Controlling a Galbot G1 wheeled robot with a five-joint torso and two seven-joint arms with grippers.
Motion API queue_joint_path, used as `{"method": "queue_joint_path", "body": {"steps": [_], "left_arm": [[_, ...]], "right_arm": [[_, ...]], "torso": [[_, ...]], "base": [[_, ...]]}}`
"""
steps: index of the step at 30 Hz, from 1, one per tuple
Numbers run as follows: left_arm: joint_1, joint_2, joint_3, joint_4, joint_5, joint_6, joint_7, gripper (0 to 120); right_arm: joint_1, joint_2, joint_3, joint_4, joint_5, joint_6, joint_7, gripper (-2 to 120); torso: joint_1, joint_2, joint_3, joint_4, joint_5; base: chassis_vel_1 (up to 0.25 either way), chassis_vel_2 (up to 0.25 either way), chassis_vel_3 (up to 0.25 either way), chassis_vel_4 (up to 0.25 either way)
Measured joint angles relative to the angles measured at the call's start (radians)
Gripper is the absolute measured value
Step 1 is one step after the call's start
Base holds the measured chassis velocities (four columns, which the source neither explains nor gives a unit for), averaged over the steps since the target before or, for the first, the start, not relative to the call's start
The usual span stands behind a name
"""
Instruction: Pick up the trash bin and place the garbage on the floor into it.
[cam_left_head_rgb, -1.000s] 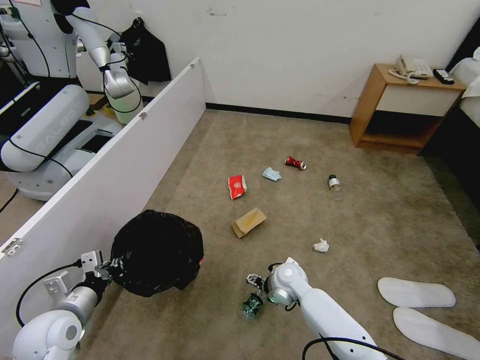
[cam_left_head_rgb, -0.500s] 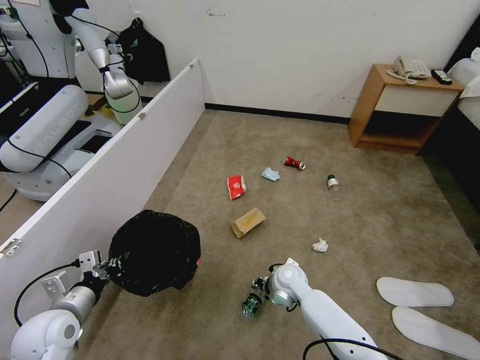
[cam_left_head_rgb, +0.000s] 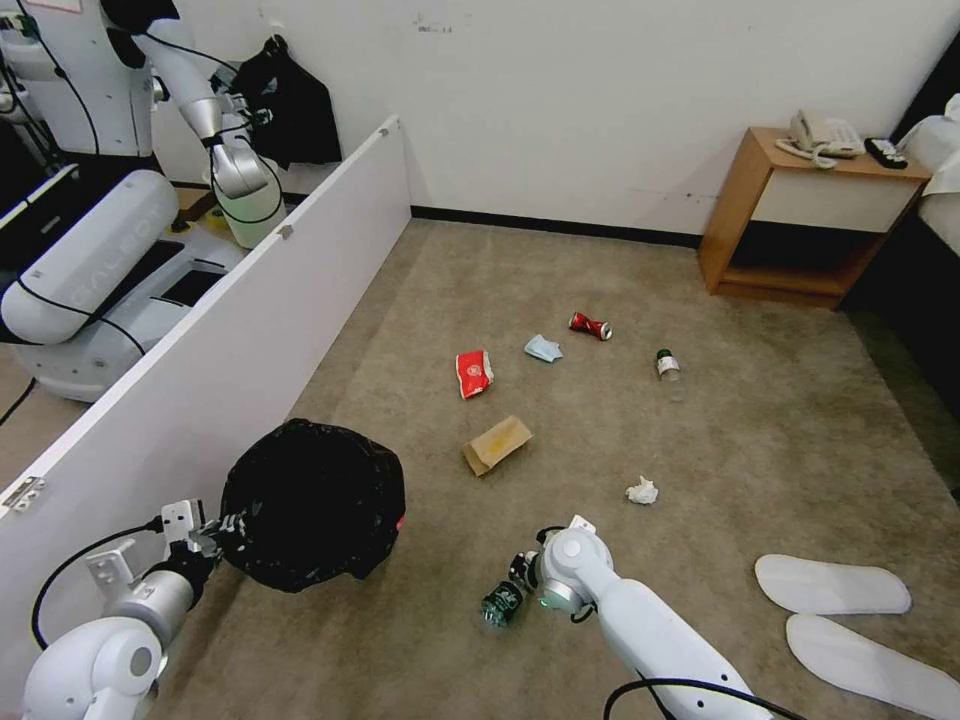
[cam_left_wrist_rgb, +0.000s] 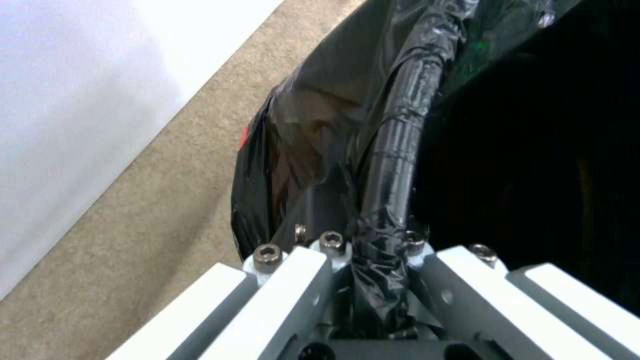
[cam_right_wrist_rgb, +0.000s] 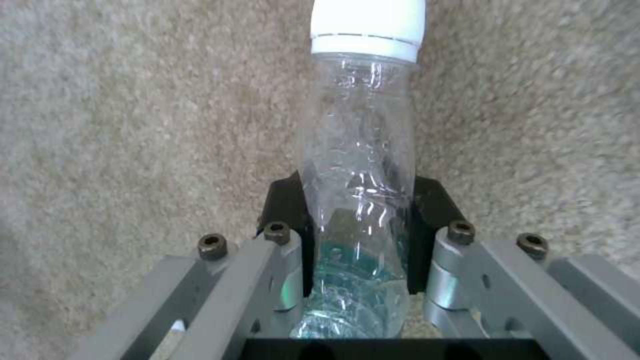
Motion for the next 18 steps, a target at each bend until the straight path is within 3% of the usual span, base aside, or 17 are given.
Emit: {"method": "queue_joint_path", "body": {"steps": [9,18], "left_arm": [[-0.005,0.027,0.023,-0.018,-0.026,0.019,-0.016,0],[0.003,0.050,0.058,-0.058,-0.080,0.041,-0.042,0]], "right_arm": [[0.014,-0.078,-0.008,0.095,0.050,0.019,0.042,22],[0.011,-0.242,-0.015,0.293,0.101,0.047,0.101,22]], "torso": [[0.000,0.000,0.000,0.0000,0.0000],[0.000,0.000,0.000,-0.0002,0.0000]], "base": [[0.000,0.000,0.000,0.000],[0.000,0.000,0.000,0.000]]}}
